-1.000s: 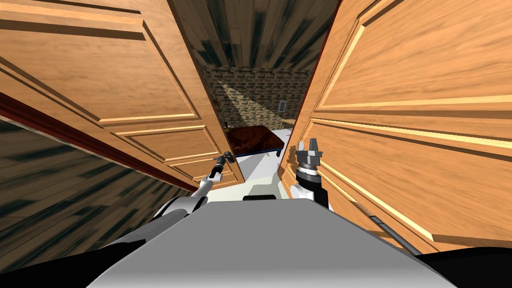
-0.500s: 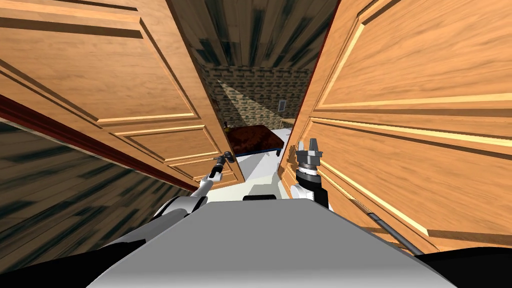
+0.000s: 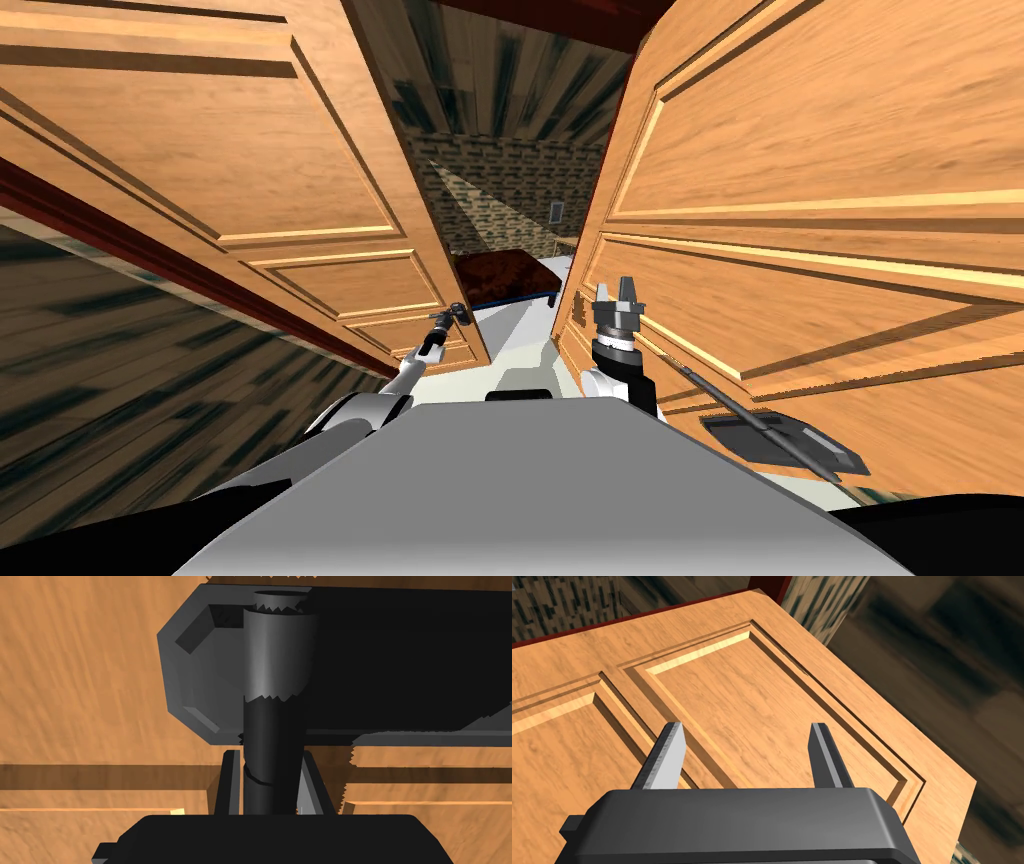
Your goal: Pull the door open
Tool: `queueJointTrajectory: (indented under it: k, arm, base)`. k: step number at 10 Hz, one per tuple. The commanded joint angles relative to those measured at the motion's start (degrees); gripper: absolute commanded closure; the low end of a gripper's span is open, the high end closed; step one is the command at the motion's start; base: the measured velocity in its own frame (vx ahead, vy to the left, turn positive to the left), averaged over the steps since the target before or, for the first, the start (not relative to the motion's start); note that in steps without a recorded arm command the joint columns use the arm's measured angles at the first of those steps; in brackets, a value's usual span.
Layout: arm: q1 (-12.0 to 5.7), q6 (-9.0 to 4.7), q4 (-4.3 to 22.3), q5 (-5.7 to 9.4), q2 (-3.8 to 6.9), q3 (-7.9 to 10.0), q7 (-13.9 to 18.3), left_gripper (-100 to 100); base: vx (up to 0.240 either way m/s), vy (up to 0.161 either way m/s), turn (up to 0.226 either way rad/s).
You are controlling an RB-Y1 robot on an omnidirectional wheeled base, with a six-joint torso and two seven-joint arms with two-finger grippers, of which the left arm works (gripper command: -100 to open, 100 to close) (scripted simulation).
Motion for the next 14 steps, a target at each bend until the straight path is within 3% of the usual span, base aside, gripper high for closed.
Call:
queueJointTrajectory:
  k: [1, 4, 5, 13, 14]
  arm:
    - [0.29, -0.21, -0.4, -0.41, 0.62, -1.50, 1.5, 100]
    - [0.49, -0.42, -1.0, -0.91, 1.33, -3.31, 3.2, 100]
    - [0.43, -0.29, -0.9, -0.84, 1.07, -3.03, 2.8, 100]
    - [1.63, -2.51, -4.6, -3.08, 3.30, -10.85, 8.8, 100]
    - [1.67, -2.05, -4.7, -2.92, 3.06, -10.27, 8.2, 100]
  base:
    - [-0.238, 0.092, -0.119]
    - [-0.221, 0.089, -0.095]
    - [-0.090, 0.021, -0.029]
    - [-0.226, 0.112, -0.063]
    - [-0.103, 0.066, -0.034]
